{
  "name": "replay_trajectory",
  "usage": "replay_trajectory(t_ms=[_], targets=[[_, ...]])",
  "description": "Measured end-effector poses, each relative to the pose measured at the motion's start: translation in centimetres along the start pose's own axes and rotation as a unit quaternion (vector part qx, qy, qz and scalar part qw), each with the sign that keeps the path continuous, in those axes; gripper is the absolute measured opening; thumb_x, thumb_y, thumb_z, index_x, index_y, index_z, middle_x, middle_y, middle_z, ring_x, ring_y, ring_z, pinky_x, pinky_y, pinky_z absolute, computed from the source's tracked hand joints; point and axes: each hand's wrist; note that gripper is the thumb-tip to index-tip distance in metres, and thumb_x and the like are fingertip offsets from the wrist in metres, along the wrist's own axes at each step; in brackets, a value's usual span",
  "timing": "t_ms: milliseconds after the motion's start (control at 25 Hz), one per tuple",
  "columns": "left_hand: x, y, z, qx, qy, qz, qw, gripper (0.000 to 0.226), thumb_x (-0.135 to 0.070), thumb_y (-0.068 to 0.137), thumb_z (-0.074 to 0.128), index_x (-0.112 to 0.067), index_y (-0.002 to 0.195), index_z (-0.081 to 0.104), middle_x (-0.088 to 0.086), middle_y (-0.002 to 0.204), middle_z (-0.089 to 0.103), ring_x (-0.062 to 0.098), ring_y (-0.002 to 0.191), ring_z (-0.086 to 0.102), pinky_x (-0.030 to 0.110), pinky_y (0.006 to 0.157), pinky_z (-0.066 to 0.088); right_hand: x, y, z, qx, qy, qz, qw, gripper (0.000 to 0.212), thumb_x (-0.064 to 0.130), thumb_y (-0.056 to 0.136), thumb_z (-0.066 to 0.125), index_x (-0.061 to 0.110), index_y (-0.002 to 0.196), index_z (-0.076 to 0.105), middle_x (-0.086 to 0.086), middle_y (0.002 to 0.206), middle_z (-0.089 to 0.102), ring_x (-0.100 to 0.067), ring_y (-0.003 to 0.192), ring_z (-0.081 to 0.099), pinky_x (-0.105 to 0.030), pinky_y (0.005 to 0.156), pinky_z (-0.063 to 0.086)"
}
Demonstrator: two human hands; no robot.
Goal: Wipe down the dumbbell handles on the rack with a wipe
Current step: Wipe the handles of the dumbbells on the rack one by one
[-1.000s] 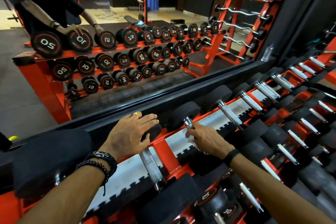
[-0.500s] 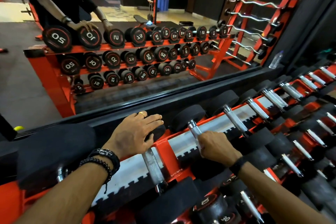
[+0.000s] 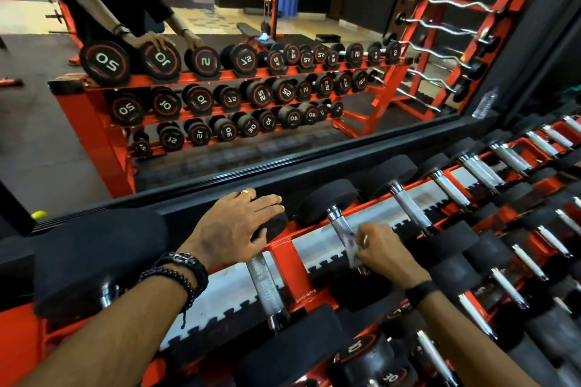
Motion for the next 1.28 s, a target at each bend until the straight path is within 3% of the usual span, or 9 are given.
replay_trajectory(t_ms=[160,320,440,560,720,880,1080,1200,1280], targets=[[-0.1,0.0,0.0,-0.004,0.0,0.001,1.0,0.052,-0.032,0.081,0.057,-0.022,0.132,0.061,-0.007,0.137,0.058,0.02,0.1,0.059,0.029,0.08,0.051,0.3,1.1,-0.6,-0.028,0.013,0.047,0.998,0.009,0.003,0.071,0.062,0.009,0.064,0.062,-0.002,0.068,0.063,-0.019,0.068,0.058,-0.029,0.058,0.045],[-0.2,0.1,-0.2,-0.006,0.008,0.0,1.0,0.052,-0.031,0.079,0.06,-0.023,0.131,0.062,-0.007,0.136,0.059,0.019,0.097,0.059,0.028,0.078,0.05,2.0,2.3,0.0,-0.084,0.065,-0.003,0.994,0.015,0.0,0.078,0.056,0.006,0.066,0.063,-0.001,0.063,0.058,-0.021,0.065,0.057,-0.028,0.058,0.04],[-0.1,0.1,-0.1,-0.002,0.015,0.001,1.0,0.053,-0.034,0.081,0.056,-0.023,0.132,0.061,-0.006,0.136,0.059,0.019,0.099,0.059,0.029,0.08,0.05,1.9,0.0,0.3,-0.067,0.008,-0.031,0.997,0.026,0.019,0.088,0.061,0.008,0.066,0.054,-0.003,0.063,0.055,-0.02,0.06,0.052,-0.035,0.056,0.041],[0.0,0.1,0.1,-0.004,0.008,-0.002,1.0,0.052,-0.034,0.081,0.055,-0.024,0.132,0.061,-0.007,0.136,0.059,0.019,0.101,0.059,0.029,0.082,0.05,1.9,-2.1,-1.3,-0.035,-0.079,0.019,0.996,0.022,0.03,0.087,0.064,0.01,0.08,0.06,-0.002,0.079,0.055,-0.026,0.079,0.06,-0.03,0.065,0.039],[0.0,0.0,0.1,0.002,0.002,-0.006,1.0,0.053,-0.035,0.082,0.05,-0.024,0.133,0.06,-0.007,0.138,0.059,0.02,0.103,0.06,0.03,0.084,0.05,2.4,-2.6,-2.2,0.004,-0.101,0.085,0.991,0.02,0.025,0.084,0.065,0.007,0.094,0.065,-0.007,0.094,0.061,-0.03,0.096,0.063,-0.034,0.083,0.041],[-0.1,0.1,0.0,0.004,0.003,-0.004,1.0,0.052,-0.034,0.082,0.053,-0.023,0.132,0.061,-0.007,0.137,0.059,0.02,0.104,0.059,0.03,0.084,0.051,2.3,-2.1,-1.0,-0.015,-0.057,0.078,0.995,0.016,0.017,0.087,0.061,0.008,0.084,0.049,-0.011,0.088,0.056,-0.036,0.087,0.058,-0.037,0.073,0.042],[-0.2,0.1,-0.3,-0.001,0.006,0.002,1.0,0.051,-0.034,0.081,0.053,-0.022,0.131,0.062,-0.006,0.135,0.06,0.021,0.101,0.06,0.029,0.081,0.05,2.5,-0.6,-1.2,0.09,-0.073,0.078,0.99,0.029,0.016,0.079,0.074,0.01,0.083,0.046,-0.012,0.093,0.056,-0.03,0.091,0.06,-0.034,0.066,0.043],[-0.2,0.1,-0.5,-0.004,0.008,0.003,1.0,0.051,-0.035,0.082,0.049,-0.022,0.129,0.063,-0.006,0.135,0.06,0.019,0.098,0.059,0.028,0.08,0.049,3.1,0.1,-2.7,0.145,-0.023,0.091,0.985,0.026,0.027,0.096,0.053,0.011,0.078,0.045,-0.008,0.092,0.051,-0.022,0.084,0.049,-0.03,0.061,0.038],[-0.2,0.1,-0.5,-0.006,0.004,0.004,1.0,0.051,-0.035,0.082,0.048,-0.022,0.129,0.063,-0.006,0.134,0.06,0.019,0.098,0.059,0.028,0.079,0.049,2.7,0.6,-2.5,0.183,0.038,0.112,0.976,0.045,0.048,0.098,0.045,0.008,0.08,0.055,-0.008,0.09,0.062,-0.022,0.08,0.057,-0.032,0.067,0.046]])
Point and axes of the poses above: each hand's wrist, its own y-axis towards the middle knuckle, its own z-axis out of the palm, x = y × z
